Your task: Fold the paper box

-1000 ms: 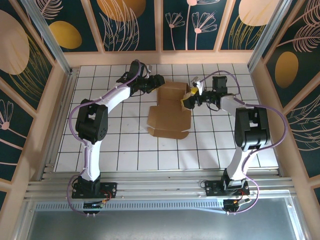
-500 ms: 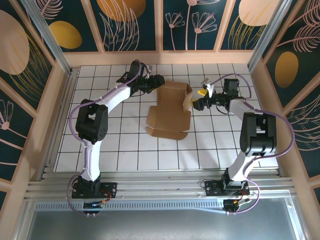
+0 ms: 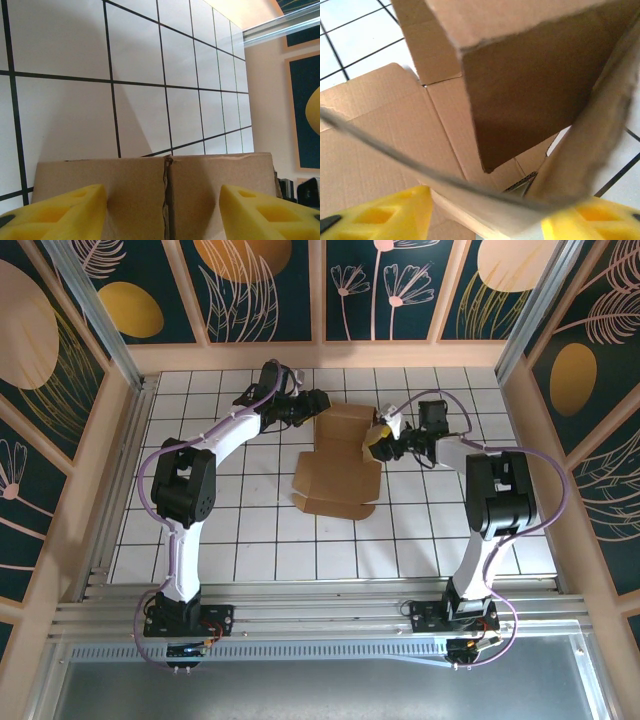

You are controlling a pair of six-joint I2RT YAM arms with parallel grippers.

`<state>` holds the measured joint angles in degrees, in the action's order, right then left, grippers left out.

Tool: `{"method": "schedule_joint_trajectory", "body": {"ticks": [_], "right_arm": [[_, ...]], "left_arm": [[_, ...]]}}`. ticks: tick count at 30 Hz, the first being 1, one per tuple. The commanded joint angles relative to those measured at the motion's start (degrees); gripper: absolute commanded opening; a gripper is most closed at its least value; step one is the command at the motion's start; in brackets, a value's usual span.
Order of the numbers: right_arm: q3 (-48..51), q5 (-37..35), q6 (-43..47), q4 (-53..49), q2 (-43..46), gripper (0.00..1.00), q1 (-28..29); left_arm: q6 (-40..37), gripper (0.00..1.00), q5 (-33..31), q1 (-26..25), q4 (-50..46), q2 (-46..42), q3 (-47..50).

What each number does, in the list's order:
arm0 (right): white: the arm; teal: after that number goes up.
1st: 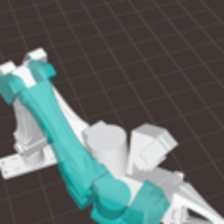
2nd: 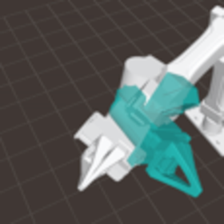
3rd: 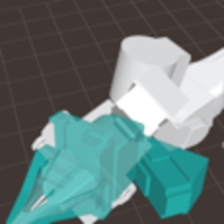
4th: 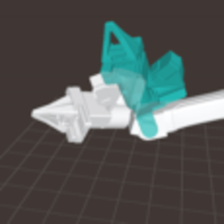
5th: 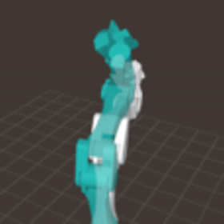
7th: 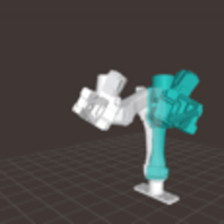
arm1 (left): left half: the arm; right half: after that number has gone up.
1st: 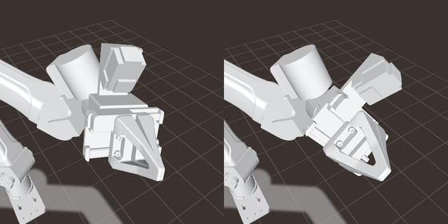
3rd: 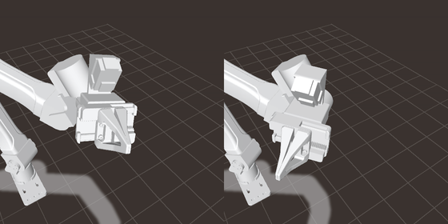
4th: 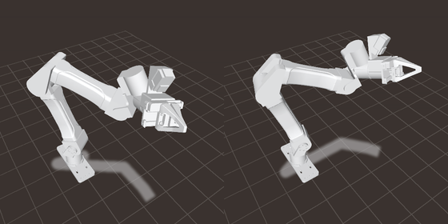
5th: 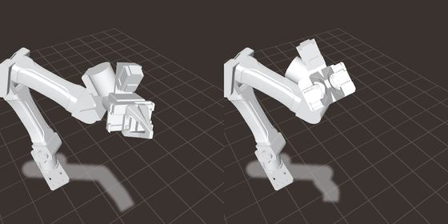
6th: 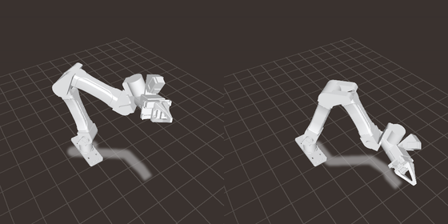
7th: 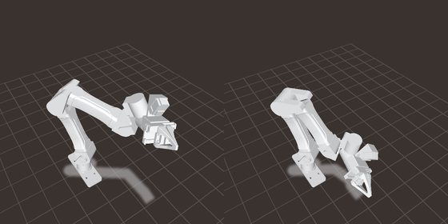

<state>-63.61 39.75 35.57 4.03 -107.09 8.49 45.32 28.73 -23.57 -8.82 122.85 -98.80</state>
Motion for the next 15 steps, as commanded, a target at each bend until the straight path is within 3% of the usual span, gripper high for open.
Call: {"method": "schedule_joint_trajectory", "body": {"ticks": [1,15], "right_arm": [[-1.2,-3.5,-1.3,3.9,-0.2,0.52,0.9],[-1.2,-16.6,-13.1,14.2,-2.8,0.49,6.6]], "left_arm": [[1.2,0.61,2.0,-0.2,-0.5,-0.1,0.3],[1.6,0.61,3.0,-0.2,0.2,-0.1,0.3]]}}
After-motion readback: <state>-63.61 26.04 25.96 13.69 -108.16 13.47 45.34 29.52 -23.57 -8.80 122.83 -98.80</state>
